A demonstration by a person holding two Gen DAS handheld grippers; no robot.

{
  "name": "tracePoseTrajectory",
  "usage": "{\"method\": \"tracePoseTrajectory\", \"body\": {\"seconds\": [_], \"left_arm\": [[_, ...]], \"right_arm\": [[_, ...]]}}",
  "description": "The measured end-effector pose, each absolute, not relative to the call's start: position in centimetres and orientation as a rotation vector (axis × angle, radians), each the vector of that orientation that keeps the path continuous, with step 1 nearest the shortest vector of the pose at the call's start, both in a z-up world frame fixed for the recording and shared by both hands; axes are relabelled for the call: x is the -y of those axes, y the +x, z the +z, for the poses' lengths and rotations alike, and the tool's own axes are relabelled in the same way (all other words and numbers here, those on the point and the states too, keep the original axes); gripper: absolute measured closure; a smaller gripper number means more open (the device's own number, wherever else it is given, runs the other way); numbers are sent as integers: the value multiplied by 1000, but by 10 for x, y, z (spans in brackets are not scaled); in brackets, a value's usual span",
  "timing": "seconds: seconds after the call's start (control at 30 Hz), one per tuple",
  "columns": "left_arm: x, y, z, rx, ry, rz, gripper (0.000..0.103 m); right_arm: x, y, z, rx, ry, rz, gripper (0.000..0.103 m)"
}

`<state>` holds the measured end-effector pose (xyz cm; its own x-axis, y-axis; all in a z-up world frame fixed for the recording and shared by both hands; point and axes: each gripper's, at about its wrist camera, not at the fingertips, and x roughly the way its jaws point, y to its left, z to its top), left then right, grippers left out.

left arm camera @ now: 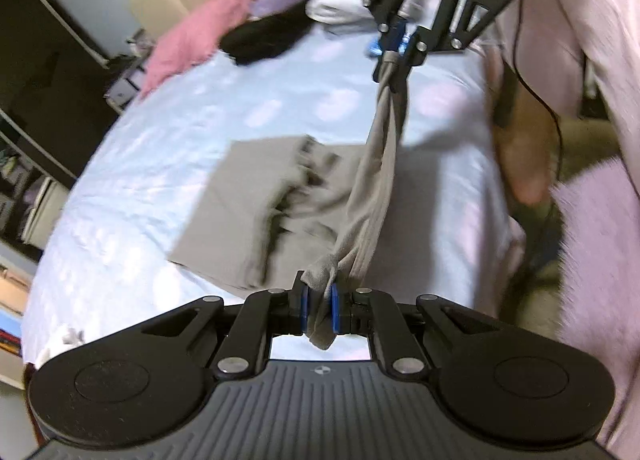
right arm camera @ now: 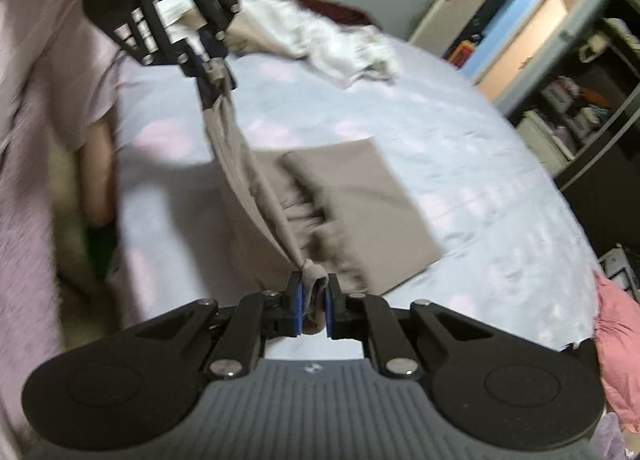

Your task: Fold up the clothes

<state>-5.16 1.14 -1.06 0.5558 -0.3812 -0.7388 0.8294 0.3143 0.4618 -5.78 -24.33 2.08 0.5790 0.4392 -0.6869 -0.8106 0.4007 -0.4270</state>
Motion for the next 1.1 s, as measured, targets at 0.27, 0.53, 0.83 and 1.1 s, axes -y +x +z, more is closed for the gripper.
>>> {"method": "tracePoseTrajectory", "body": {"seconds": [0.27,0.53,0.83,1.1], "left_arm": [[-18,18,29,-568,839,-814,95],[-16,119,27,-705,628,-802,95],[-26,197,-17,-867,476,-788,95],[-40,230,-48,-934,358,-710,87]], "right_arm": [[241,18,47,-516,-726,761,91],[226,103,28,-607,-600,707,91],[214,168,-21,-764,-484,686,91],[209,196,-41,-792,-463,629,73]]}}
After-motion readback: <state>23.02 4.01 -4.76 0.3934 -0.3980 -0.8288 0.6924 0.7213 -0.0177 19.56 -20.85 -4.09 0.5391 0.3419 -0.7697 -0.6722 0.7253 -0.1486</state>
